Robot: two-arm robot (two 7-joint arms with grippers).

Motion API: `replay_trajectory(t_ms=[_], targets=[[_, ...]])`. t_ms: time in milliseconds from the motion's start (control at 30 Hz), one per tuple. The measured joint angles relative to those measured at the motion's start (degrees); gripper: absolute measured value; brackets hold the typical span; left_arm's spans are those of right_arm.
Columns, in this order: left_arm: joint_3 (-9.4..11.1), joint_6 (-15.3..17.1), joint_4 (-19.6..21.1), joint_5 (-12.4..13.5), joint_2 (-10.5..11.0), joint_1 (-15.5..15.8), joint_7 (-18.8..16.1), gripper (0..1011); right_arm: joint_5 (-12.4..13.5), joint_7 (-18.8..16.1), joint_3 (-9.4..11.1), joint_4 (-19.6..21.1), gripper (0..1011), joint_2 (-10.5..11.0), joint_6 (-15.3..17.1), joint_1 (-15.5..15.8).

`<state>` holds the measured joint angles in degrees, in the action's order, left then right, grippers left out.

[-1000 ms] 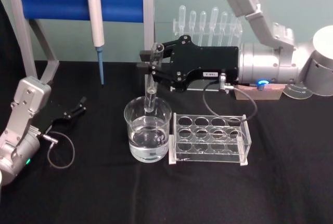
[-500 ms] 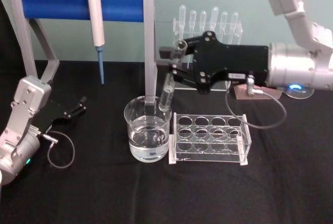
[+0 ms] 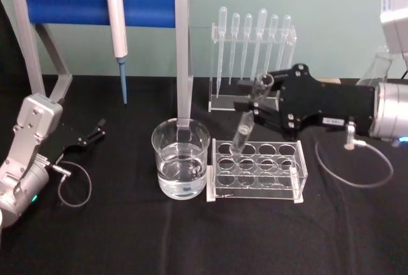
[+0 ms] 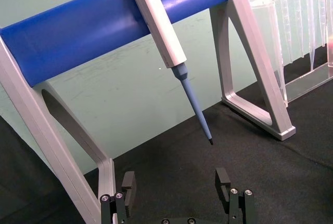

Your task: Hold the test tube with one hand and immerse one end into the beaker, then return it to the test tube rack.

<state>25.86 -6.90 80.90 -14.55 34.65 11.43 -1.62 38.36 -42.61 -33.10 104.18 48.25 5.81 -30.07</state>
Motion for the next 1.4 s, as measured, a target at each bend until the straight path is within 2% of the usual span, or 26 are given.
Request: replay_trajectory(t_ms=[133,367,533,800,1400], targets=[[0.0,0.0,0.0,0.0,0.0,0.0,0.0,1000,-1.4,0.5,0.6,0.4,226,1.2,-0.7,1.8],[0.0,0.0,0.0,0.0,0.0,0.0,0.0,1000,-3.2,1.1,1.0,-0.8,226,1.2,-1.7,3.3],[0.0,0.0,0.0,0.0,0.0,0.0,0.0,1000,-4.6,1.0,1.1,-3.8,226,-0.4,-2.6,3.7],[0.0,0.0,0.0,0.0,0.0,0.0,0.0,1000,-5.7,0.3,1.0,-6.4,226,-1.9,-3.0,4.0],[0.0,0.0,0.0,0.0,0.0,0.0,0.0,1000,-7.3,-2.1,0.7,-12.0,226,-5.2,-4.9,4.5]])
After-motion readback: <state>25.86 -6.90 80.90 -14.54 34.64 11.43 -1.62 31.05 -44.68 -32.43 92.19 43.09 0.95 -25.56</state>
